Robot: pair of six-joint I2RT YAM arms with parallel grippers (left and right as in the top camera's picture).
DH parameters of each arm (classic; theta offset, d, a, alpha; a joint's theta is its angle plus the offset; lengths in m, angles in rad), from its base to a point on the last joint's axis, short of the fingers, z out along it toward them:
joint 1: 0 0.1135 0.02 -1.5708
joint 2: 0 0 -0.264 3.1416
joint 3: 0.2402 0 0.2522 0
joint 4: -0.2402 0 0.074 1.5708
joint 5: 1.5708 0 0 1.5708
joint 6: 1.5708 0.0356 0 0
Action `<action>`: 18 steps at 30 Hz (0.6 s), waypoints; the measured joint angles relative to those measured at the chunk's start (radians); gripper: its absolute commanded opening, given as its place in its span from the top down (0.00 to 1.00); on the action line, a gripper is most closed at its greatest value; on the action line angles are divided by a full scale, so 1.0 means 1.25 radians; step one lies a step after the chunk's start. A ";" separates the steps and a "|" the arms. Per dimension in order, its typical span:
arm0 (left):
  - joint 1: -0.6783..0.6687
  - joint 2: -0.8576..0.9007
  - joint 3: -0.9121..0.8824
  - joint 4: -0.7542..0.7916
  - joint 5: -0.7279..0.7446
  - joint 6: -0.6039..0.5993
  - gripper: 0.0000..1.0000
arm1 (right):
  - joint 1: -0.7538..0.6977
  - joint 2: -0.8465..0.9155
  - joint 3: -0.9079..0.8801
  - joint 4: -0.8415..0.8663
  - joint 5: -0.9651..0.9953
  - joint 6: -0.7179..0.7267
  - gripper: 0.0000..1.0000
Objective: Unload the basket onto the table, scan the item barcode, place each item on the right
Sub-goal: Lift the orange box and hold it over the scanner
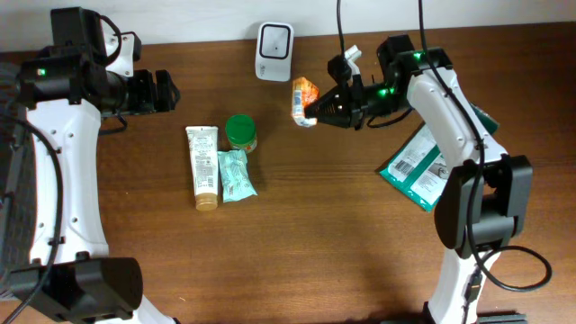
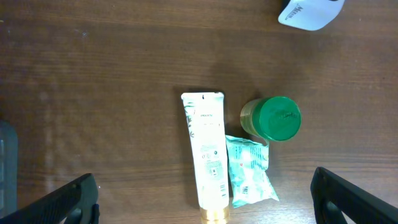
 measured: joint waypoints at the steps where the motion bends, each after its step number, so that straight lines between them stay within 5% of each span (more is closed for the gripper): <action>1: 0.000 0.000 0.000 0.000 0.000 0.000 0.01 | 0.000 -0.005 0.000 -0.002 0.000 0.002 0.96; 11: 0.000 0.000 0.000 0.000 0.000 0.000 0.01 | 0.000 -0.195 0.000 -0.005 -0.012 0.009 0.96; 18: 0.000 0.000 0.000 0.000 0.000 0.000 0.01 | 0.006 -0.203 0.000 -0.006 0.036 0.009 0.96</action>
